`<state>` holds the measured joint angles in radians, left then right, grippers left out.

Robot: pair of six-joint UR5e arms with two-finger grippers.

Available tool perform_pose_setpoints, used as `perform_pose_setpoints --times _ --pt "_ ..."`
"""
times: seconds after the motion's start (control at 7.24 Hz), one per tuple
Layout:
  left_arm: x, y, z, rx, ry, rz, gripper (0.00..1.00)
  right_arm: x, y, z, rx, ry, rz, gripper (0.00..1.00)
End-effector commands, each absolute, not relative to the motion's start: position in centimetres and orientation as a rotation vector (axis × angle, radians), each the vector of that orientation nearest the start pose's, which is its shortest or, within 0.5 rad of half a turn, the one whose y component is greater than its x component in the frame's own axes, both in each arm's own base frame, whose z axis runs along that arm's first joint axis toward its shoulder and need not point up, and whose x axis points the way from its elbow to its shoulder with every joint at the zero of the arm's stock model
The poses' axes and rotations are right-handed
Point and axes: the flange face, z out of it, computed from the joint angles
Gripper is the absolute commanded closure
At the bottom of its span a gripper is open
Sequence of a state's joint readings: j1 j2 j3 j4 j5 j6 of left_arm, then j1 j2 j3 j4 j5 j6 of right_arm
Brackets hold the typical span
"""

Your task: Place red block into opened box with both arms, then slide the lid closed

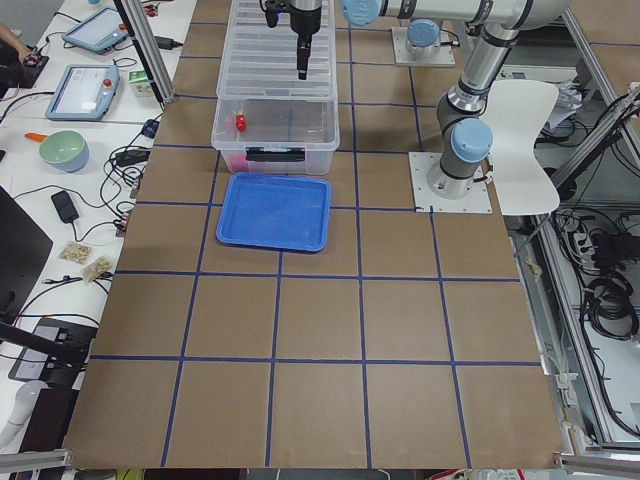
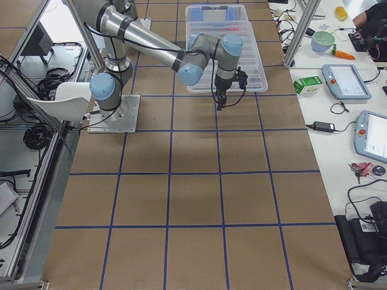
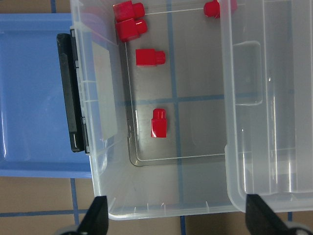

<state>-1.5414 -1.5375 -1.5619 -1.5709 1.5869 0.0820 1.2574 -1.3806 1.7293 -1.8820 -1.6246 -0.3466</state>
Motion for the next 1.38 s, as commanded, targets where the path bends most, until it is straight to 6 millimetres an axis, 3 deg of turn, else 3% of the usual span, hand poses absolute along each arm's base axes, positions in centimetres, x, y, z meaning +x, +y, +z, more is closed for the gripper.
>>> perform_pose_setpoints --times 0.0,0.69,1.24 --pt "-11.8 -48.7 50.7 0.071 3.123 -0.059 0.0 -2.2 -55.9 34.2 -0.056 3.177 0.086 0.0" --pt "-12.0 -48.7 50.7 0.076 3.122 -0.056 0.0 5.8 -55.5 33.9 -0.026 3.183 0.081 0.0" --pt "-12.0 -48.7 50.7 0.079 3.121 -0.059 0.0 7.5 -55.3 33.7 -0.039 3.136 0.079 0.0"
